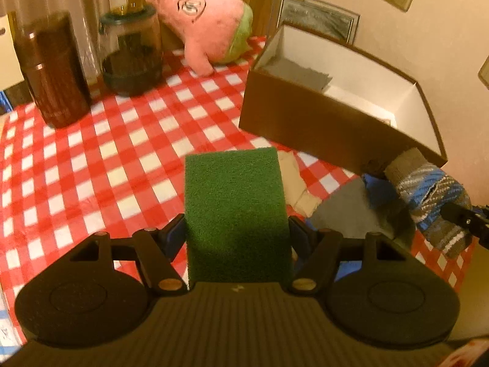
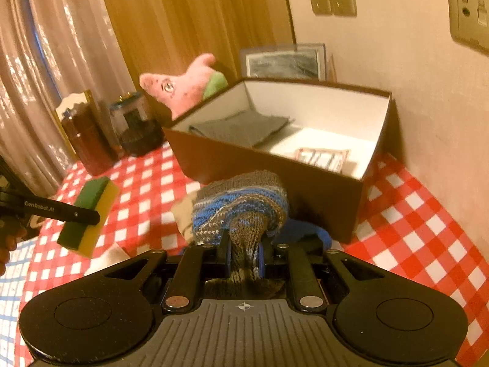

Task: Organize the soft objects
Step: 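Carry the sponge and sock into the box and open both tools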

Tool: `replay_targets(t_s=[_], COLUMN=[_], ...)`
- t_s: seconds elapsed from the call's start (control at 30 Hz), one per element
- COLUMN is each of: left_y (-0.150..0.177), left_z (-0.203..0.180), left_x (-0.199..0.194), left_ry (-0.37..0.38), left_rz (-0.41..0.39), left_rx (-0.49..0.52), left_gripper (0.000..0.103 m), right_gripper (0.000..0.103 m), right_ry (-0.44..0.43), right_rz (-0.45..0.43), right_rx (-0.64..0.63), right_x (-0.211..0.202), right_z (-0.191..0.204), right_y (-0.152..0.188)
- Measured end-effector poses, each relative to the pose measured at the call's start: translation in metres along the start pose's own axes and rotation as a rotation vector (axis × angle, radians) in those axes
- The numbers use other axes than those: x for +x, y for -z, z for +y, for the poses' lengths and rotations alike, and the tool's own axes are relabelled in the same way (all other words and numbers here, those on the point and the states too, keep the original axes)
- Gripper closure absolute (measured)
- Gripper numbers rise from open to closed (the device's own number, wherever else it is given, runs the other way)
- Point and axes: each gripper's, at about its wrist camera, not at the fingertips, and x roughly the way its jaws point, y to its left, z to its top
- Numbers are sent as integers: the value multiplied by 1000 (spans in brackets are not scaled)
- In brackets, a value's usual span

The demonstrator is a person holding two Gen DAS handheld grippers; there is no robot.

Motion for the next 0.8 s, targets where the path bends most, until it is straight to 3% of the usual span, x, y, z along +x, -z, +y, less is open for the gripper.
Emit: replay_targets(t_s=[0.37,0.8], left_y=[-29,-99], left_z=[-36,-98], left_x=[-20,-5], left_ry=[45,81], left_rz=[-83,-172], left_rx=[114,266], left_gripper=[34,34], right_gripper=[87,87], right_ry=[-6,56], right_rz=[-73,-175], right_rx=[-40,-45], right_x=[-19,-15], right_z=[2,-22], right_y=[-23,-75])
